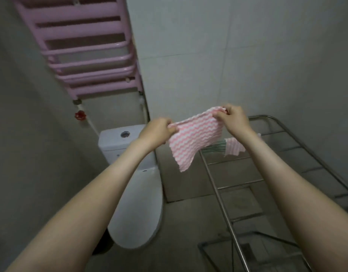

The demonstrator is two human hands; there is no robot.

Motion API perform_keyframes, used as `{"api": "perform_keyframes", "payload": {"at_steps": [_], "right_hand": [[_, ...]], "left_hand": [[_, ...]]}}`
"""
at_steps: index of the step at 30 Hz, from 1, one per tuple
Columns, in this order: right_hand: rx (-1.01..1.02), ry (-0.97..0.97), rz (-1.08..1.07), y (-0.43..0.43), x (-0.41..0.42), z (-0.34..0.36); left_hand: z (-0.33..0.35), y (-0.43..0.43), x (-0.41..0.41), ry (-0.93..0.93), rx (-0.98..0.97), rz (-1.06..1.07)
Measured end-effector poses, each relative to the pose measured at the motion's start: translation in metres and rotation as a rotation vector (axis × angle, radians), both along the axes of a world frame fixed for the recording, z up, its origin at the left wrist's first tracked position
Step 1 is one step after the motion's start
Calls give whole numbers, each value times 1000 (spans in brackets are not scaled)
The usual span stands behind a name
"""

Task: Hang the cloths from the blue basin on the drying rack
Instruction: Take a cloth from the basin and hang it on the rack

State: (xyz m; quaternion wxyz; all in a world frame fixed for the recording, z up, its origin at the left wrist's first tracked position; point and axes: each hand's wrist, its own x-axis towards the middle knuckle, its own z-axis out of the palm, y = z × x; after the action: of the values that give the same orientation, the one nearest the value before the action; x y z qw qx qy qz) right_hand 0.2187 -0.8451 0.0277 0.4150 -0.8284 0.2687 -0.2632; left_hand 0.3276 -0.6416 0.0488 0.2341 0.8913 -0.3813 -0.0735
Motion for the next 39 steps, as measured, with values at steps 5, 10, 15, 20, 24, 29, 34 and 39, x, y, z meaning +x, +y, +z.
{"api": "perform_keyframes", "payload": {"at_steps": [5, 10, 15, 20, 24, 29, 34, 39], "right_hand": [[-29, 37, -171, -53, -38, 14], [-160, 115, -339, -103, -79, 12], [-70, 51, -493, -155, -109, -4], [17, -25, -503, -197, -124, -30], [59, -20, -512, -223, -129, -58], [110, -113, -546, -255, -123, -80], [133, 21, -593, -282, -111, -105], [125, 120, -635, -298, -97, -128]], "left_hand": [[7, -82, 4, 43, -13, -220], [12, -154, -12, 14, 5, -391], [4, -216, -33, 55, 9, -445], [-16, -269, -46, 50, 39, -436], [-38, -308, -53, 103, 58, -470], [-60, -348, -43, 125, 43, -490], [-85, -373, -26, 149, 90, -520], [-114, -395, -15, 167, 157, -549]]}}
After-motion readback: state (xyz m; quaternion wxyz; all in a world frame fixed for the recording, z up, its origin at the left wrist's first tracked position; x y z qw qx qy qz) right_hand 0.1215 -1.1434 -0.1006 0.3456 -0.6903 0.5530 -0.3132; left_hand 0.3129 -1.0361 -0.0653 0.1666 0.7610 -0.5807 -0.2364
